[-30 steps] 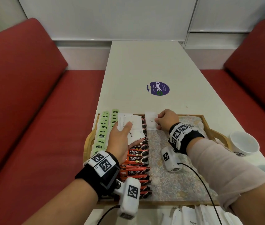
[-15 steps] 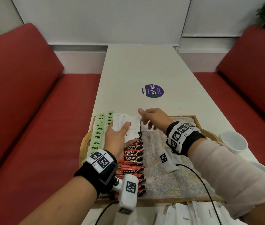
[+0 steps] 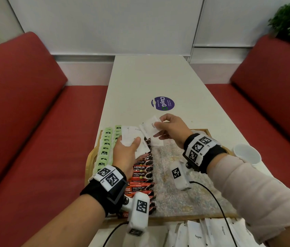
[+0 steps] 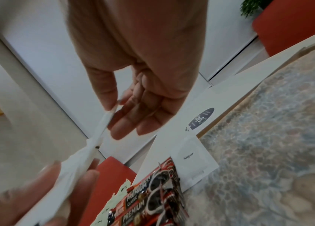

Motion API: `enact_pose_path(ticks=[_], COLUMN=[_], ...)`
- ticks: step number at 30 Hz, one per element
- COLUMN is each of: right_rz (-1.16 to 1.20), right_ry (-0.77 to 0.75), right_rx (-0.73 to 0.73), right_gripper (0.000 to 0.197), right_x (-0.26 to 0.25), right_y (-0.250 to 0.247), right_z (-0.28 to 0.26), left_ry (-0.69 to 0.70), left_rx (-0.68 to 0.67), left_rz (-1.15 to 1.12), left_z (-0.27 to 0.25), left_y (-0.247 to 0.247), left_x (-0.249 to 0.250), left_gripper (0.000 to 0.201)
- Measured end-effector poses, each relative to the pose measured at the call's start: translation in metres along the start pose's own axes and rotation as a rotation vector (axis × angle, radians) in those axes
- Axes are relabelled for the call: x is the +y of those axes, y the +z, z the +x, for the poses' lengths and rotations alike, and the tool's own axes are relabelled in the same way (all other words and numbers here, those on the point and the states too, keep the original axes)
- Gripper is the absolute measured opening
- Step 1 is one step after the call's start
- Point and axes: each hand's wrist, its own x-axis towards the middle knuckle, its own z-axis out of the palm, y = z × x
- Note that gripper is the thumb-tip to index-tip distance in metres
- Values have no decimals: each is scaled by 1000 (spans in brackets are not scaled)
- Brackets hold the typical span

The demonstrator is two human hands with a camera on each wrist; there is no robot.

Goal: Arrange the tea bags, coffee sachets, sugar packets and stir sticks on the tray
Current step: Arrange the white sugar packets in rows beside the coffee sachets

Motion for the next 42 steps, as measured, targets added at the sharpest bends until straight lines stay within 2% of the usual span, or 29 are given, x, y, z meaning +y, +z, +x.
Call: enact_pose_path(ticks=[2,6,10,15,21,26,32,39,42], right_rz=[-38,-288,-446,-494,-483,-481,-452,-539,-531], right_ry=[-43,-115,-58,38,92,111,145,93,51], right_rx=[83,232,301,307,266,271,263,276,257], right_gripper=[13,9,8,24,24,25,26,25,22], right_x=[2,20,39,52,55,57,57,57,52], right_y=[-3,-8,-11,-11,-3,1,0,-1,-1], right_z=[3,16,26,33,38,40,42,40,35], left_ry=[-6,-9,-12,-24,-41,-53,-81,-212,-265], left_rx=[8,21,-6,-14,-8,-15,-27,-73,-81], left_rz=[-9,-3,-12,-10,-21,-26,-22,-119,-166], left_z=[0,2,4,6,8,8,7,8,6], left_y=[0,-1,-4,-8,-11,-12,-13,-12,-11], left_x=[2,2,1,1,0,0,1,6,8], left_gripper=[25,27,19,19,27,20,22,32,27])
